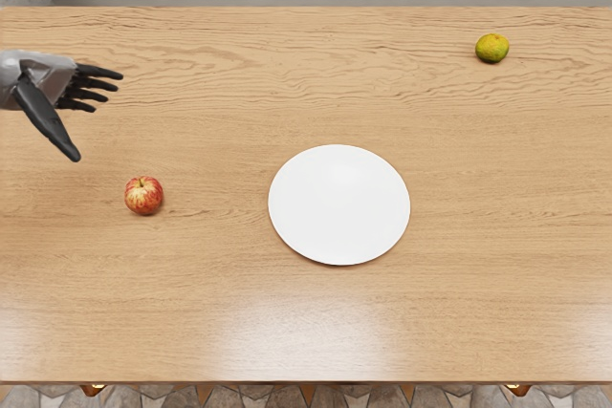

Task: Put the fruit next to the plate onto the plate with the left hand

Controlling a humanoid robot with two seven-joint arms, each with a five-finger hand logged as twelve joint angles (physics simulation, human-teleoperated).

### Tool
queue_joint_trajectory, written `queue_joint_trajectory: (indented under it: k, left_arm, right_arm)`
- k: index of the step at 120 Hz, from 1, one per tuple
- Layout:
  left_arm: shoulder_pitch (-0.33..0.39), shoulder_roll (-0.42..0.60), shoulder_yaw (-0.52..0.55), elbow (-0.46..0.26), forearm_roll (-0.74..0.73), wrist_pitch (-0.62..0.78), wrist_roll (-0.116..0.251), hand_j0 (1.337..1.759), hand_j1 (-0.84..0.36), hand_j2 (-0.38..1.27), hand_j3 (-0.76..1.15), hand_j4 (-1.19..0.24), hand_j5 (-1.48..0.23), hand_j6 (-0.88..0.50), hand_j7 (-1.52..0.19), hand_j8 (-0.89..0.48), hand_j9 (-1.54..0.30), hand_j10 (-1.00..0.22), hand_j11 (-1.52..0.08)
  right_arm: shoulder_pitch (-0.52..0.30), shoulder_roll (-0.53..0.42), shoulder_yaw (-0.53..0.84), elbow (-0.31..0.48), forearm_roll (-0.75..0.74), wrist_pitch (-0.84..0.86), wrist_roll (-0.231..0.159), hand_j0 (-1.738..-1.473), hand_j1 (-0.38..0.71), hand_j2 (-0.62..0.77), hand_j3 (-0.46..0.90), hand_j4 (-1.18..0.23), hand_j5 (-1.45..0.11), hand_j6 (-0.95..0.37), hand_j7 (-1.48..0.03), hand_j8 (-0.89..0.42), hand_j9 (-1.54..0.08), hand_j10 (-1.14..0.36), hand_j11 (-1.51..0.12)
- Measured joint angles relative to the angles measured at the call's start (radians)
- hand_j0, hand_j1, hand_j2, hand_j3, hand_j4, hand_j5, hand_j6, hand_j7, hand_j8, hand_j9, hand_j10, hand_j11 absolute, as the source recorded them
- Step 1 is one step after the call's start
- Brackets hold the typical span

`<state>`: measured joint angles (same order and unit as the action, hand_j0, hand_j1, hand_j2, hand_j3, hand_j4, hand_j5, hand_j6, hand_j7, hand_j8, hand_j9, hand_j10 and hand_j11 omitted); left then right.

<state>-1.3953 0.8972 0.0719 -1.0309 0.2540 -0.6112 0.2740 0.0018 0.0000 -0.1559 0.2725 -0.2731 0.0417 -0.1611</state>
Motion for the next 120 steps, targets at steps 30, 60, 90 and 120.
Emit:
queue_joint_trajectory:
  k: [30, 60, 90, 120]
  left_arm:
    - [0.015, 0.006, 0.000, -0.003, 0.013, 0.000, 0.002, 1.658, 0.35, 0.00, 0.00, 0.00, 0.00, 0.00, 0.00, 0.00, 0.00, 0.00, 0.00]
    - [0.058, -0.074, 0.022, -0.069, 0.194, 0.159, 0.000, 1.658, 0.35, 0.00, 0.00, 0.00, 0.00, 0.00, 0.00, 0.00, 0.00, 0.00, 0.00]
    - [0.041, -0.103, 0.170, -0.313, 0.219, 0.692, -0.003, 1.658, 0.35, 0.00, 0.00, 0.00, 0.00, 0.00, 0.00, 0.00, 0.00, 0.00, 0.00]
    - [0.059, -0.150, 0.249, -0.446, 0.226, 0.897, 0.001, 1.658, 0.35, 0.00, 0.00, -0.01, -0.01, -0.01, -0.01, -0.01, -0.01, -0.01, 0.00]
  right_arm:
    - [-0.024, 0.000, 0.000, -0.002, 0.000, 0.000, 0.000, -1.658, -0.32, 0.00, 0.00, -0.02, -0.03, -0.02, -0.03, -0.02, -0.03, -0.02, -0.03]
    - [-0.030, 0.000, -0.001, -0.003, 0.000, 0.000, 0.000, -1.658, -0.32, 0.00, 0.00, -0.02, -0.03, -0.02, -0.03, -0.02, -0.03, -0.02, -0.03]
    - [-0.031, 0.000, -0.001, -0.003, 0.000, 0.000, 0.000, -1.658, -0.32, 0.00, 0.00, -0.02, -0.03, -0.02, -0.03, -0.02, -0.03, -0.02, -0.03]
    - [-0.031, 0.000, -0.001, -0.003, 0.000, 0.000, 0.000, -1.658, -0.32, 0.00, 0.00, -0.02, -0.03, -0.02, -0.03, -0.02, -0.03, -0.02, -0.03]
